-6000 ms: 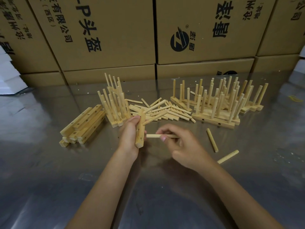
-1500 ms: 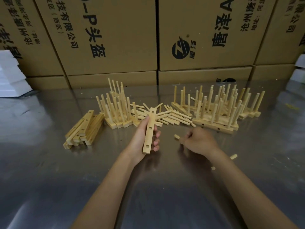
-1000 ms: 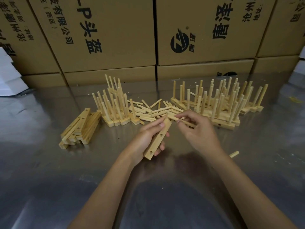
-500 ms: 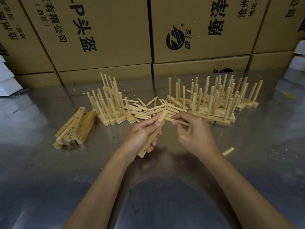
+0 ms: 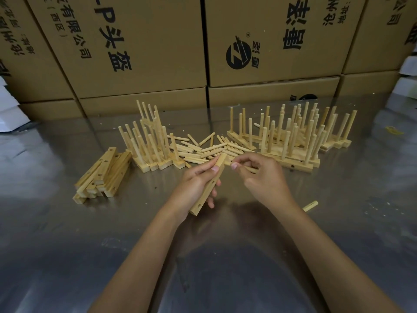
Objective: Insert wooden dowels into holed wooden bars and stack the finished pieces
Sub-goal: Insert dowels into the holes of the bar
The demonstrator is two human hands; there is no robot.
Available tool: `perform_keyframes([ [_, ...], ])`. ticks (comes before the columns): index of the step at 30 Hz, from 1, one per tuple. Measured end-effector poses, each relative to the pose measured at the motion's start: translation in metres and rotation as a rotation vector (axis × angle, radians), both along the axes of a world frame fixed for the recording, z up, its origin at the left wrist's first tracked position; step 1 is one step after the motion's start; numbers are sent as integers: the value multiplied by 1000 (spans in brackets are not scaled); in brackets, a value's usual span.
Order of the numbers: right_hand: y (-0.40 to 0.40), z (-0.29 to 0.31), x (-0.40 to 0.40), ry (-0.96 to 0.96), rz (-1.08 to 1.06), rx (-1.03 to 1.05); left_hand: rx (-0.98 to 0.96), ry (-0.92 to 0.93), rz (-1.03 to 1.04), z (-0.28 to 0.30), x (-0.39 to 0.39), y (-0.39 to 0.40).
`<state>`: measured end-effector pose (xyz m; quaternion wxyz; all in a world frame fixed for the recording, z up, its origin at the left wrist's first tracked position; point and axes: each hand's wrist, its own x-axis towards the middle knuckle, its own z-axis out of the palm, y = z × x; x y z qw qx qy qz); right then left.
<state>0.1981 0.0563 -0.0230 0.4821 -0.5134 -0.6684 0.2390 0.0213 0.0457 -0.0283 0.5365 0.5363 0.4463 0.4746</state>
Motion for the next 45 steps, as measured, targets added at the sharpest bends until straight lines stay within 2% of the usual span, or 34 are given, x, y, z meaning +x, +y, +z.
perform_keyframes([
  [3,0,2,8,-6,32,-122,-17,-2,47,0,-1,0],
  [7,1,8,30,47,-38,-195,-45,-62,128,1,-10,2],
  [10,-10,16,61,-50,-9,-248,-61,-97,160,0,-13,3],
  [12,-23,19,85,-223,64,-336,-70,-88,169,-1,-13,4],
  [15,-41,20,116,-688,60,-461,-78,-67,185,-4,-10,5],
  [17,-48,18,127,-767,90,-452,-83,-69,194,-4,-8,6],
  [21,-52,11,112,-654,83,-335,-102,-104,183,-2,-7,3],
  [24,-52,14,72,-265,195,-244,-132,-144,142,1,-7,0],
  [26,-50,20,38,-149,269,-202,-160,-164,127,2,-9,1],
  [28,-43,20,6,-207,236,-105,-189,-177,130,1,-11,1],
  [31,-32,15,-24,-420,100,45,-204,-182,157,0,-14,2],
  [39,-15,-7,-34,-240,158,140,-188,-198,224,-3,-13,9],
  [45,-18,-17,-34,-168,157,181,-186,-109,261,-4,-9,10],
])
